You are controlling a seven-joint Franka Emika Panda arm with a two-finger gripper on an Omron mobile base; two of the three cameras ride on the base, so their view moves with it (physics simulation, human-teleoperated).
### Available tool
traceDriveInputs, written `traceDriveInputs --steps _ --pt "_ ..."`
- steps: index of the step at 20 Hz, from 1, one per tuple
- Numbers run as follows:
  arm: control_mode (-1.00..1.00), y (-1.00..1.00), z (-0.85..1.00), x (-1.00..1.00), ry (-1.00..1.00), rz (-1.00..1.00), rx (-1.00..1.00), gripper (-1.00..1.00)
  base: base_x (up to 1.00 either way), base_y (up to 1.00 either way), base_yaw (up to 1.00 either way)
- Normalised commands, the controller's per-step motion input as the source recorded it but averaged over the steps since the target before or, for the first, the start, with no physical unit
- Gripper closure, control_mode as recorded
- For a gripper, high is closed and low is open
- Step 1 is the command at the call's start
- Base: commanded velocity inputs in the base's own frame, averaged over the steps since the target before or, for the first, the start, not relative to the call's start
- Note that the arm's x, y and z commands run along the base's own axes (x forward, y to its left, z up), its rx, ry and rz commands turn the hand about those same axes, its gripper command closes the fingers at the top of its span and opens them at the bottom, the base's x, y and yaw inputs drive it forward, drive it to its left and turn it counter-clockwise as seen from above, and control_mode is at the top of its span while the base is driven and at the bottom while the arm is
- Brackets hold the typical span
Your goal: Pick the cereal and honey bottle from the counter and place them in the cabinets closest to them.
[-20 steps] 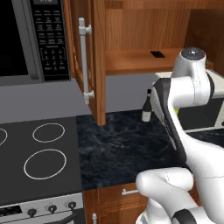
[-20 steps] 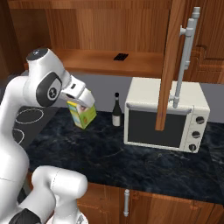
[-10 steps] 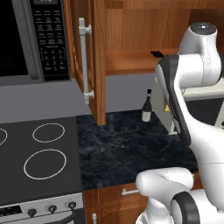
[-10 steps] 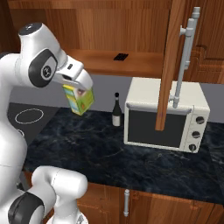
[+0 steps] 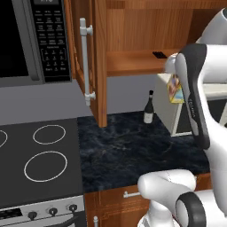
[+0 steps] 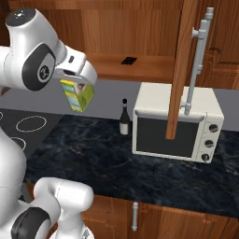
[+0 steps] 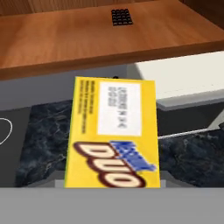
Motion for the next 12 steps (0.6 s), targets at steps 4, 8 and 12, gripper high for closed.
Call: traceDriveInputs --steps 4,8,12 --pt "-1.00 0.07 0.49 -0.22 -0.11 0.14 0.00 1.00 0.00 0.00 0.00" --pt "-1.00 0.11 0.38 -0.22 -0.13 0.13 -0.02 1.00 0.00 0.00 0.00" --pt "-1.00 0.08 0.09 -0.14 -0.12 0.04 -0.04 1.00 0.00 0.00 0.00"
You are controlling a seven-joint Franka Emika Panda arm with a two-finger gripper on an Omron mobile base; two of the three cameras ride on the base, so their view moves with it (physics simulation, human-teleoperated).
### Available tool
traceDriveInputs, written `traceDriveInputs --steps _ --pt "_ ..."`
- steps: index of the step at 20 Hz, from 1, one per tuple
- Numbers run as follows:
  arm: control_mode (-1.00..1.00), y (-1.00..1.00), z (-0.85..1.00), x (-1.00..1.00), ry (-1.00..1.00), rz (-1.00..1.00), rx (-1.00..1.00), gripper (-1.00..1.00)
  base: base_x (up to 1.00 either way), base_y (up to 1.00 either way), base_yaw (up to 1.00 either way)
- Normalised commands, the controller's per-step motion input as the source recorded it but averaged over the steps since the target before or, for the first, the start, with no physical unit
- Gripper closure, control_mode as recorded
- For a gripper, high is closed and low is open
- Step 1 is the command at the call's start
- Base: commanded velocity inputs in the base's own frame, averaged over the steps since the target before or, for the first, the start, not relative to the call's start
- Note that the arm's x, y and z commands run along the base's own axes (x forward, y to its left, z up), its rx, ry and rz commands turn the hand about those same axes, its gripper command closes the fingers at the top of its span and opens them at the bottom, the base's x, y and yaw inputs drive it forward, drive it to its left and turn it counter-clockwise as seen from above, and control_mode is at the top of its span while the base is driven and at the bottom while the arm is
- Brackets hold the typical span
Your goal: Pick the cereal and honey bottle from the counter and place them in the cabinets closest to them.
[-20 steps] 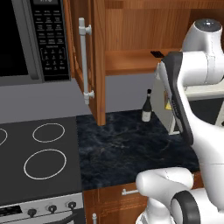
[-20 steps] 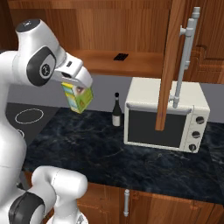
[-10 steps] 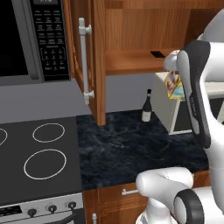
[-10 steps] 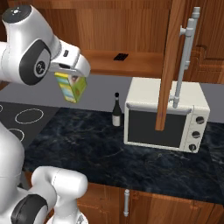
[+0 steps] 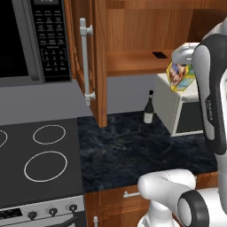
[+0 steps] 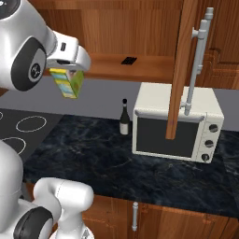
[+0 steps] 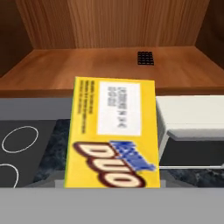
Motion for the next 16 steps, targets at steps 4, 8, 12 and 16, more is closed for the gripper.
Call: traceDriveInputs --steps 4,8,12,16 --pt "-1.00 0.03 0.10 0.10 -0.03 0.01 -0.01 1.00 0.00 0.00 0.00" --pt "-1.00 0.08 0.07 0.32 -0.03 0.00 -0.03 1.00 0.00 0.00 0.00" --pt "-1.00 0.09 0.15 0.37 -0.03 0.00 -0.04 1.00 0.00 0.00 0.00" --pt "-1.00 0.09 0.15 0.35 -0.05 0.00 -0.02 1.00 0.00 0.00 0.00"
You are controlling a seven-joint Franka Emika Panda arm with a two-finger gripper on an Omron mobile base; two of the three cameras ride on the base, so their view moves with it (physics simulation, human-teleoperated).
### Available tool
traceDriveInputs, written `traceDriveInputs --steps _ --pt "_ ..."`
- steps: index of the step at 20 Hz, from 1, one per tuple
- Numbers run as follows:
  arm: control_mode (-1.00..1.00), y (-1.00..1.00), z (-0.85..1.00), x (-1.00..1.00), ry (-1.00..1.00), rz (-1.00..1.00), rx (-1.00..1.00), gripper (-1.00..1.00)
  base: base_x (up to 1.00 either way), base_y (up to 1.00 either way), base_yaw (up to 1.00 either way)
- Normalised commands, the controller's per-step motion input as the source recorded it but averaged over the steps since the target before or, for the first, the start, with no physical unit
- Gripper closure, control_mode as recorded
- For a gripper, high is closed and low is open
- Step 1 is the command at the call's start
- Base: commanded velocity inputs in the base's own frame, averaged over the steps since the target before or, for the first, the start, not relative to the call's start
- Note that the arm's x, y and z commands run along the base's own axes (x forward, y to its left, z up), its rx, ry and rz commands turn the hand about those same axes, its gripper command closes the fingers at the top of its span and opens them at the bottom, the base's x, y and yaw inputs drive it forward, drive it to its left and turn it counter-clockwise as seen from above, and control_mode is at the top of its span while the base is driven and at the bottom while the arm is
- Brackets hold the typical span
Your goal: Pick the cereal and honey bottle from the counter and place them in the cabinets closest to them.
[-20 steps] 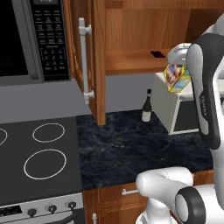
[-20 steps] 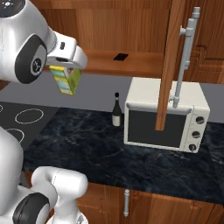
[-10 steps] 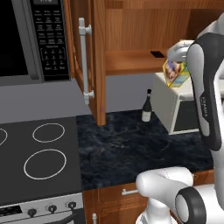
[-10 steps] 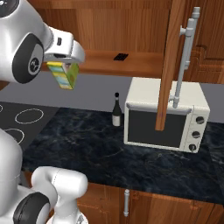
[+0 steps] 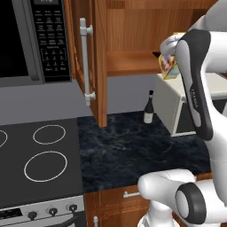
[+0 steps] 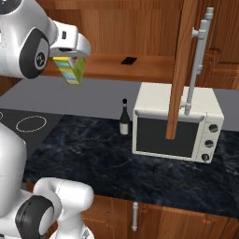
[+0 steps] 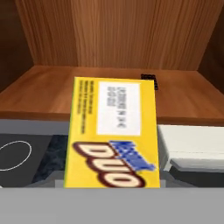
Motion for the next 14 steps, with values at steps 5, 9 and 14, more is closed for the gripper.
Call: traceDriveInputs --steps 5,9,14 --pt "-1.00 0.07 0.11 0.28 -0.07 0.00 0.00 1.00 0.00 0.00 0.00" --pt "-1.00 0.04 0.01 0.27 -0.07 0.00 0.00 1.00 0.00 0.00 0.00" --pt "-1.00 0.04 0.00 0.29 -0.04 0.00 -0.01 1.00 0.00 0.00 0.00"
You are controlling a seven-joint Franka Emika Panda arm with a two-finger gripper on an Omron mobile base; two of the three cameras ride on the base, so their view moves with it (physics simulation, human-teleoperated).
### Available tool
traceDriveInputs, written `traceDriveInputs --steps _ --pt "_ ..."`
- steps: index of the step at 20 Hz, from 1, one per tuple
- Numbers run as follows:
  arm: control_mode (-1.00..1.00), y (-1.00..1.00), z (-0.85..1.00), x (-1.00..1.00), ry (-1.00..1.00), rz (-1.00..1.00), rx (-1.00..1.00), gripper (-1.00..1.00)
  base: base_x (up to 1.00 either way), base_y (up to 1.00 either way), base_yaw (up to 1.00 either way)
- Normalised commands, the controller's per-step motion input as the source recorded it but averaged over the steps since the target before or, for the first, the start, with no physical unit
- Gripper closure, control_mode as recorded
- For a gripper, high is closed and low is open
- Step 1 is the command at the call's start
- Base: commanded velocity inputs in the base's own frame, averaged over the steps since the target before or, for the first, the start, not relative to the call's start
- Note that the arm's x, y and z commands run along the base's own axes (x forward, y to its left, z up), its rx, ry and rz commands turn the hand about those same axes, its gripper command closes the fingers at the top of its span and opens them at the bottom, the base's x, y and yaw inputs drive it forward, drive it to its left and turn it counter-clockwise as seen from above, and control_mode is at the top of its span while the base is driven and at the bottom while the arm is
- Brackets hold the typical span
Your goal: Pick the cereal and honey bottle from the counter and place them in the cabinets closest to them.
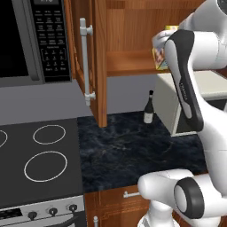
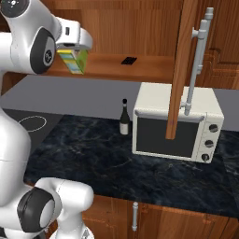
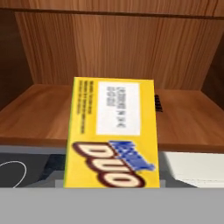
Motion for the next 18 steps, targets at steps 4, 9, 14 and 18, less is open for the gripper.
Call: traceDriveInputs --steps 4,9,14,18 --pt "-1.00 0.04 0.01 0.41 -0.03 0.00 -0.01 1.00 0.00 0.00 0.00" --pt "-1.00 0.06 0.01 0.55 0.00 0.00 -0.01 1.00 0.00 0.00 0.00" --pt "-1.00 0.06 0.01 0.46 0.02 0.00 0.00 1.00 0.00 0.00 0.00" --pt "-1.00 0.01 0.04 0.08 0.00 0.00 -0.01 1.00 0.00 0.00 0.00"
